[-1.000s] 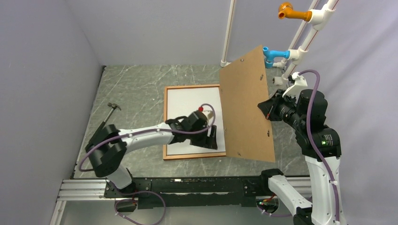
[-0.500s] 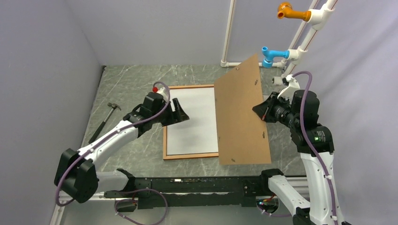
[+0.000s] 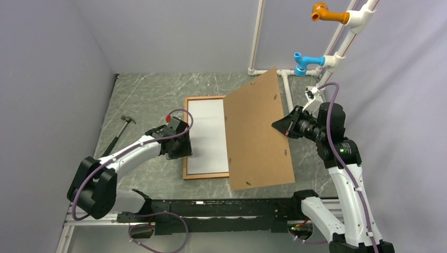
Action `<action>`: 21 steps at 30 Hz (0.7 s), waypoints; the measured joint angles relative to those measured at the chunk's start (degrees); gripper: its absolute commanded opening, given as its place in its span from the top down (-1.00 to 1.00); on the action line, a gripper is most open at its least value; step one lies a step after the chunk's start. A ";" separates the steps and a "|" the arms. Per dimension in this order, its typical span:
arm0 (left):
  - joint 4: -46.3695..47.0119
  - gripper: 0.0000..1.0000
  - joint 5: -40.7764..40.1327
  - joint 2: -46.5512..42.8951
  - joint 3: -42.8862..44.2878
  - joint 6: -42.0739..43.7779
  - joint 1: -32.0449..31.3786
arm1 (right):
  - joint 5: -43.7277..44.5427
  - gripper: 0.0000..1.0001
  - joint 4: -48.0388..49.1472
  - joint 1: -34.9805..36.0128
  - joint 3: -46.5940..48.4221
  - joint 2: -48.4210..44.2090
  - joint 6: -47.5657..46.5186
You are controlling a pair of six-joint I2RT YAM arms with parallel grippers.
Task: Put the photo into the frame
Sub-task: Adjust the photo frame at the center of the board.
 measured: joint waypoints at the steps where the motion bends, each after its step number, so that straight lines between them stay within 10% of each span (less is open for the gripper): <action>1: 0.09 -0.15 0.00 0.87 -0.26 0.13 0.00 | -0.35 1.00 0.66 0.00 -0.81 0.00 0.46; 13: 6.51 0.33 2.60 5.86 -4.50 2.49 -0.04 | -2.01 1.00 3.23 0.00 -2.38 0.00 2.60; 21: 8.52 1.00 3.56 6.56 -4.02 3.32 -1.14 | -2.03 1.00 3.76 0.00 -2.45 0.00 2.71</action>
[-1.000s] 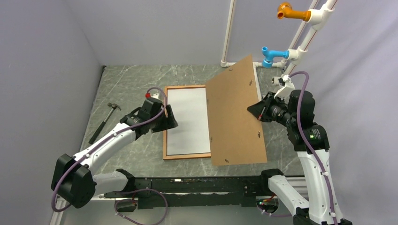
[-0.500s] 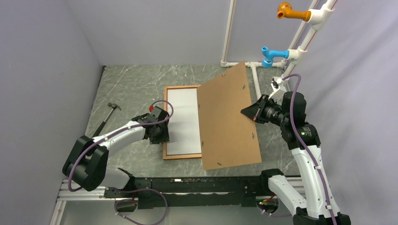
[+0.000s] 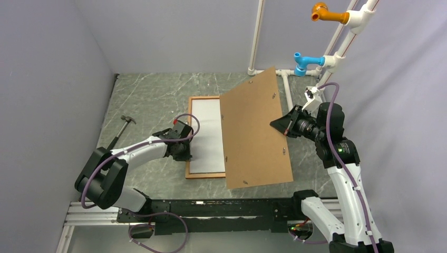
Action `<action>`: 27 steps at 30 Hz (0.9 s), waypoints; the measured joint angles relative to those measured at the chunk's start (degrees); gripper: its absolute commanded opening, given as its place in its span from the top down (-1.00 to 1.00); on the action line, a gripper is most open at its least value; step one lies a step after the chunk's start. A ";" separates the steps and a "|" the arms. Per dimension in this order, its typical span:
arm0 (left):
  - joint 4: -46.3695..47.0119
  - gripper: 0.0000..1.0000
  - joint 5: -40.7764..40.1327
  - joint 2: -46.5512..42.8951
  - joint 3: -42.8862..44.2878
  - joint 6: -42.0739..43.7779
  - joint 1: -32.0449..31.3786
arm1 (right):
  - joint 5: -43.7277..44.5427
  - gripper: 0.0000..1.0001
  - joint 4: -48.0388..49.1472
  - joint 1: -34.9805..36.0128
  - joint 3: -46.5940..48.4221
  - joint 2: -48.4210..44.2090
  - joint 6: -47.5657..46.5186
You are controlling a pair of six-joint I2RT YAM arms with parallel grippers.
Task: Put the photo into the frame
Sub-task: Adjust the photo frame at the center of the board.
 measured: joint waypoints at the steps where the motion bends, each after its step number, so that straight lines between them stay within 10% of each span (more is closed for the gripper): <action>1: 0.11 1.00 -0.15 0.26 0.24 0.00 -0.42 | 0.00 1.00 0.04 0.00 0.00 0.00 0.00; 22: -2.19 0.99 -0.39 2.67 2.86 -7.91 -9.51 | -0.26 1.00 2.56 0.00 -2.51 0.02 0.79; 24: -3.10 0.70 -0.37 2.80 3.30 -8.55 -10.21 | -0.28 1.00 2.51 0.00 -2.58 0.02 0.76; 27: -5.07 -0.28 -0.39 3.50 4.81 -8.76 -10.64 | -0.28 1.00 2.56 0.00 -2.60 0.02 0.79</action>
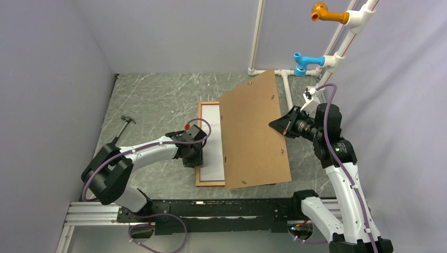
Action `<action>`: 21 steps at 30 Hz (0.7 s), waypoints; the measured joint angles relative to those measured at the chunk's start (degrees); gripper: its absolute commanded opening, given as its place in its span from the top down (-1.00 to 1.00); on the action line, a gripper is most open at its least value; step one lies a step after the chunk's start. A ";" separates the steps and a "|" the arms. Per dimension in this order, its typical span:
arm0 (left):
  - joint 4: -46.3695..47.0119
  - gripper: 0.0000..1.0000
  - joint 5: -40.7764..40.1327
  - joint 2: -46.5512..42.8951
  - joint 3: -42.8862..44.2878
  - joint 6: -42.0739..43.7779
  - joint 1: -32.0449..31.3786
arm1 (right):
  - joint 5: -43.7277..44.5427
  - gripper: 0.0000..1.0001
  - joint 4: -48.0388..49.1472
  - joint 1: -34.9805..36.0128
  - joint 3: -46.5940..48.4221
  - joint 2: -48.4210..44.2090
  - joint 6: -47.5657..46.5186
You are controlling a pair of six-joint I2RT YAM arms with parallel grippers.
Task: Put the photo into the frame
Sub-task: Adjust the photo frame at the center of the board.
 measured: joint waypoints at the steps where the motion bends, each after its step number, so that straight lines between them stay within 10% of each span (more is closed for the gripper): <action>1: -0.98 -0.48 0.35 0.15 0.68 -0.04 0.00 | -0.02 1.00 0.04 0.00 -0.04 0.00 0.00; 5: -2.54 -0.74 0.90 0.02 3.48 -0.09 0.00 | -0.09 1.00 0.09 0.00 -0.22 0.00 0.00; 21: 10.40 -0.65 13.29 -17.62 -5.07 1.27 12.79 | -2.32 1.00 4.33 0.00 -2.91 0.46 2.12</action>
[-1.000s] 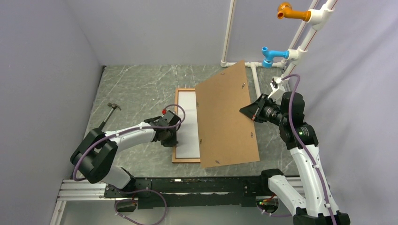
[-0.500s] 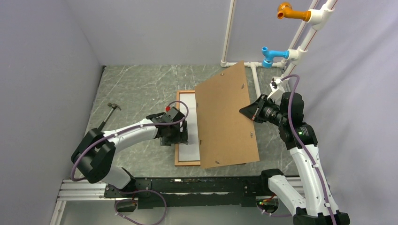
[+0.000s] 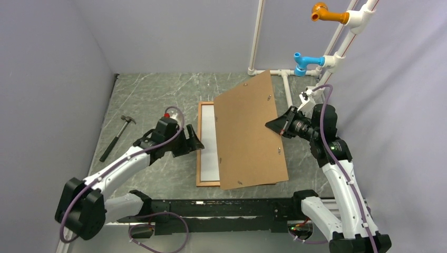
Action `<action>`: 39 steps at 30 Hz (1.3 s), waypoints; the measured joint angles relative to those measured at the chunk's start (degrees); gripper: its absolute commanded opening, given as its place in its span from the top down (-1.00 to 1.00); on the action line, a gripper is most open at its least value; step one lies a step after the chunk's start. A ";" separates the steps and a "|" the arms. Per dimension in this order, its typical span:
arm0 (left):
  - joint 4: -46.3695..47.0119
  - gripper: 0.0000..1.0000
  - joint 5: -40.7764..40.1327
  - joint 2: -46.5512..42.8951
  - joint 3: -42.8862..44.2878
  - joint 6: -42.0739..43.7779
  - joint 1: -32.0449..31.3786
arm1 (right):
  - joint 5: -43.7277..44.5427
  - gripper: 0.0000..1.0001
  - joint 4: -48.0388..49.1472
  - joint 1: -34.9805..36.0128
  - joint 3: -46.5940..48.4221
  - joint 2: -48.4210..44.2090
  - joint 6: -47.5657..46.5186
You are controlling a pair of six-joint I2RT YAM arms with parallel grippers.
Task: Put the photo into the frame
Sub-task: Adjust the photo frame at the center of the board, then place the photo frame item in the photo frame.
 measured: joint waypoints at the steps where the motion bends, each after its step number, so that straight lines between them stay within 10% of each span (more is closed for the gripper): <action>1: 1.33 -0.64 1.31 -1.90 -1.97 -0.24 1.33 | -0.52 1.00 0.90 0.00 -0.81 0.31 0.63; 39: 8.87 -0.05 9.05 6.51 -10.21 0.96 8.07 | 0.81 1.00 19.21 1.84 -9.90 17.11 14.80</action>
